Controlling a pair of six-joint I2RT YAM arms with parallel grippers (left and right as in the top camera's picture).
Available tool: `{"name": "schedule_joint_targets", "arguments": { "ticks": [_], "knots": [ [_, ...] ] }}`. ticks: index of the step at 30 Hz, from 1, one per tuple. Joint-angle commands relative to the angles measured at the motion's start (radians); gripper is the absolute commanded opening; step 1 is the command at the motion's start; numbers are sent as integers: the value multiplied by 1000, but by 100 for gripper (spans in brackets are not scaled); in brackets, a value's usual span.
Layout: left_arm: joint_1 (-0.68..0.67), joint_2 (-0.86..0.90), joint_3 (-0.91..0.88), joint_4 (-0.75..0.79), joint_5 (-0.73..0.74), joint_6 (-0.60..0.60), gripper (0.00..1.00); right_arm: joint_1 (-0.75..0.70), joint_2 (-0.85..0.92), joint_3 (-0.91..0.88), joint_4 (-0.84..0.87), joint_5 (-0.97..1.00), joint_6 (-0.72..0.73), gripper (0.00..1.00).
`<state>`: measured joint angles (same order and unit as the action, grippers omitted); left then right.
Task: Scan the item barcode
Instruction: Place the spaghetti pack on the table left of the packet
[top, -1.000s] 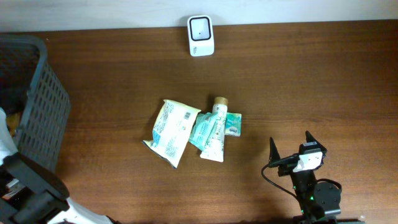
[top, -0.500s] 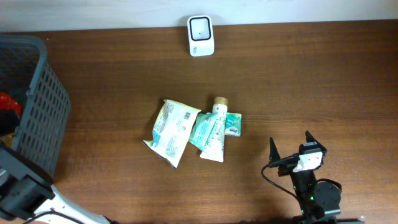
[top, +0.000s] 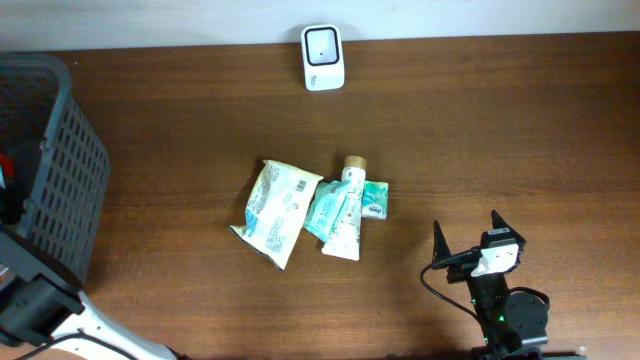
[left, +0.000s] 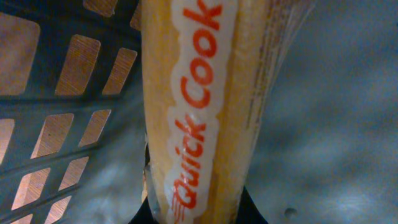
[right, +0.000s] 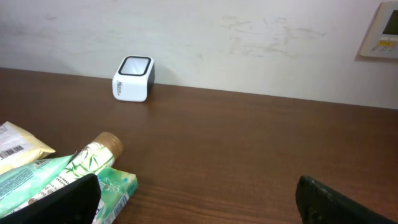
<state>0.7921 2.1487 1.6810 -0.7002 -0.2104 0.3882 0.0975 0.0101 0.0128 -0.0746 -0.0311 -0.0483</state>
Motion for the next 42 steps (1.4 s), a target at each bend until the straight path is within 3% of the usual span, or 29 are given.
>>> {"name": "schedule_joint_targets", "arguments": {
  "ticks": [1, 5, 8, 17, 22, 30, 34, 42],
  "knots": [
    [-9, -43, -9, 1, 71, -85, 0, 8, -7, -7, 2, -10, 8, 98],
    [-13, -180, 5, 1, 250, -93, 0, 8, -7, -7, 2, -10, 8, 98],
    [-13, -307, 6, 23, 337, -251, 0, 8, -7, -7, 2, -10, 8, 98],
    [-37, -637, 6, 163, 354, -444, 0, 8, -7, -7, 2, -10, 8, 98],
    [-222, -787, 6, 108, 425, -467, 0, 8, -7, -7, 2, -10, 8, 98],
    [-658, -671, -27, -252, 383, -462, 0, 8, -7, -7, 2, -10, 8, 98],
    [-718, -575, -44, -261, 266, -462, 0, 8, -7, -7, 2, -10, 8, 98],
    [-753, -414, -181, -260, 358, -463, 0, 8, -7, -7, 2, -10, 8, 98]
  ]
}}
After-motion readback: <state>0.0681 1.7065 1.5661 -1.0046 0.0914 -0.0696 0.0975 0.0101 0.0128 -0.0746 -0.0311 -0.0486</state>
